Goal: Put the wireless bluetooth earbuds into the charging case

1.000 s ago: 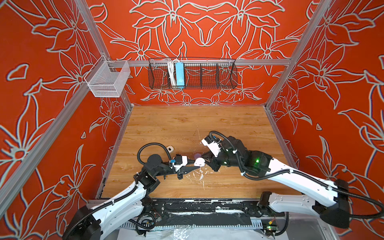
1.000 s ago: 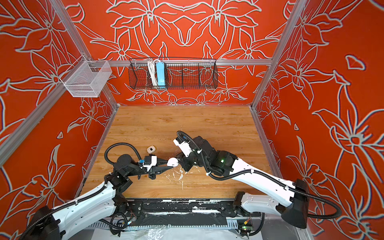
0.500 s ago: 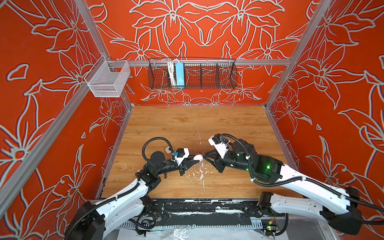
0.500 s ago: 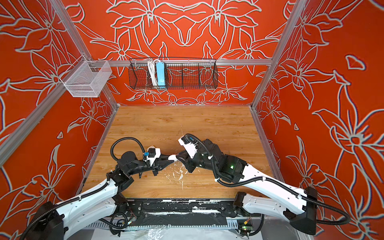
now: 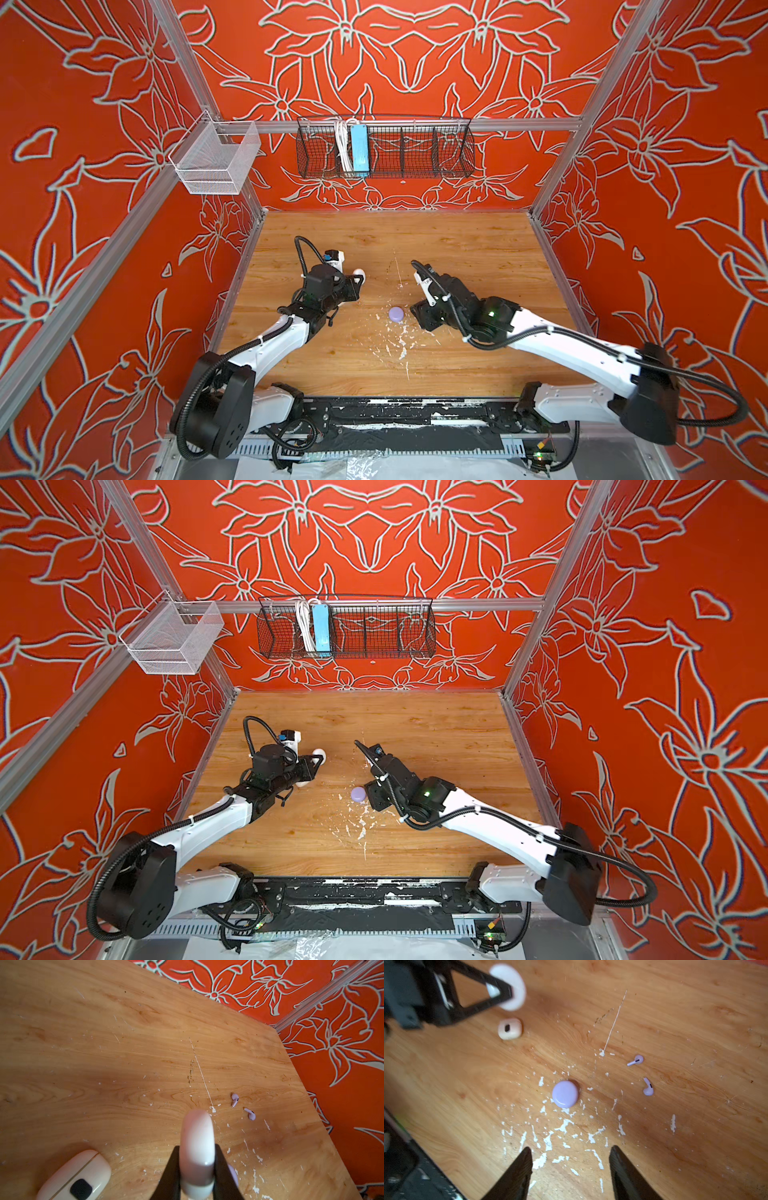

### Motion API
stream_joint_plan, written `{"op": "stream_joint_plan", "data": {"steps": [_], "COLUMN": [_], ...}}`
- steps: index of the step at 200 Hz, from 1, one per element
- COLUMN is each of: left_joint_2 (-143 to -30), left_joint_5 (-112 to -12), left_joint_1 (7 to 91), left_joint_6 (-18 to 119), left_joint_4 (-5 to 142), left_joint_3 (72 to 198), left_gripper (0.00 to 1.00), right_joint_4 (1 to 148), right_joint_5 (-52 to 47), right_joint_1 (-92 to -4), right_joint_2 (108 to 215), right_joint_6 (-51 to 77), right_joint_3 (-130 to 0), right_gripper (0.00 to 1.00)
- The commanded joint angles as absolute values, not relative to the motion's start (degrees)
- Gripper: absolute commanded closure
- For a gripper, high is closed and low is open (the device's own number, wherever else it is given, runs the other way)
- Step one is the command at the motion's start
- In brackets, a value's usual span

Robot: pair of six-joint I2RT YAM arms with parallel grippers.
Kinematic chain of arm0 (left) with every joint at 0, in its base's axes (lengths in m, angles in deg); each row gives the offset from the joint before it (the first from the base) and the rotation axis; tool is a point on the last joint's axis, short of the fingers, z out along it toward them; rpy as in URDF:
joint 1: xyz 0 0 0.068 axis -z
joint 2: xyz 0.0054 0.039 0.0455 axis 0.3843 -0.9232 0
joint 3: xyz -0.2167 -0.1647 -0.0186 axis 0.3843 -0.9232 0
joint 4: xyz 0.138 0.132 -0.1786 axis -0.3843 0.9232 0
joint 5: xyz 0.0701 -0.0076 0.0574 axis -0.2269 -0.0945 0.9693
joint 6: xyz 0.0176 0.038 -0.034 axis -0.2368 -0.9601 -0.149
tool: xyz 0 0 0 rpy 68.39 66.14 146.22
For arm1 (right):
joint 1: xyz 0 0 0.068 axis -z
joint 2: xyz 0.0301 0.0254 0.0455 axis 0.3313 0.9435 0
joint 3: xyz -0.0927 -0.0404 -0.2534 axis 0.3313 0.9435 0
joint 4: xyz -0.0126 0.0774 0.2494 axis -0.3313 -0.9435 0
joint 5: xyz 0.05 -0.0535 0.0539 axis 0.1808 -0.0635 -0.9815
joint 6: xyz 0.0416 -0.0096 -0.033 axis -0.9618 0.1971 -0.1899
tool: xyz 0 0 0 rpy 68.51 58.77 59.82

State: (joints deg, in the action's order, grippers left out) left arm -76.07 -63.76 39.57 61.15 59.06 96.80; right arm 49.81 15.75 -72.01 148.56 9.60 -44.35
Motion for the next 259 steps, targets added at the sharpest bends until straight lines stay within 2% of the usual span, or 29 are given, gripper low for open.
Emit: {"op": "stream_joint_plan", "data": {"steps": [1, 36, 60, 145, 180, 205, 259], "left_joint_2": [-77.6, -81.9, -83.8, -95.0, -99.4, -101.3, -101.5], "left_joint_5": [-62.7, -66.8, -69.3, -77.0, -77.6, -77.7, -75.8], "left_joint_1": [39.5, 38.7, 38.6, 37.5, 37.4, 37.1, 36.5], "left_joint_6": [64.9, 64.6, 64.9, 67.7, 67.6, 68.6, 69.4], "left_joint_4": [63.8, 64.5, 63.7, 65.1, 68.3, 68.6, 69.6], "left_joint_3": [98.0, 100.2, 100.8, 105.0, 107.9, 108.3, 108.0], "left_gripper": [1.00, 1.00, 1.00, 1.00, 1.00, 0.88, 0.73], "right_joint_4": [50.1, 49.9, 50.1, 49.2, 47.5, 46.0, 45.4], "right_joint_5": [12.5, 10.0, 10.9, 16.1, 18.2, 18.3, 17.0], "right_joint_1": [-71.3, -71.1, -71.0, -71.1, -71.0, -71.0, -71.0], "right_joint_2": [153.5, 162.6, 166.7, 177.7, 181.3, 183.4, 185.3], "right_joint_6": [8.2, 6.2, 5.9, 4.6, 5.4, 5.9, 7.1], "right_joint_3": [-46.4, -50.4, -52.5, -61.6, -64.6, -66.2, -66.8], "right_gripper": [0.32, 0.24, 0.23, 0.27, 0.32, 0.36, 0.38]}}
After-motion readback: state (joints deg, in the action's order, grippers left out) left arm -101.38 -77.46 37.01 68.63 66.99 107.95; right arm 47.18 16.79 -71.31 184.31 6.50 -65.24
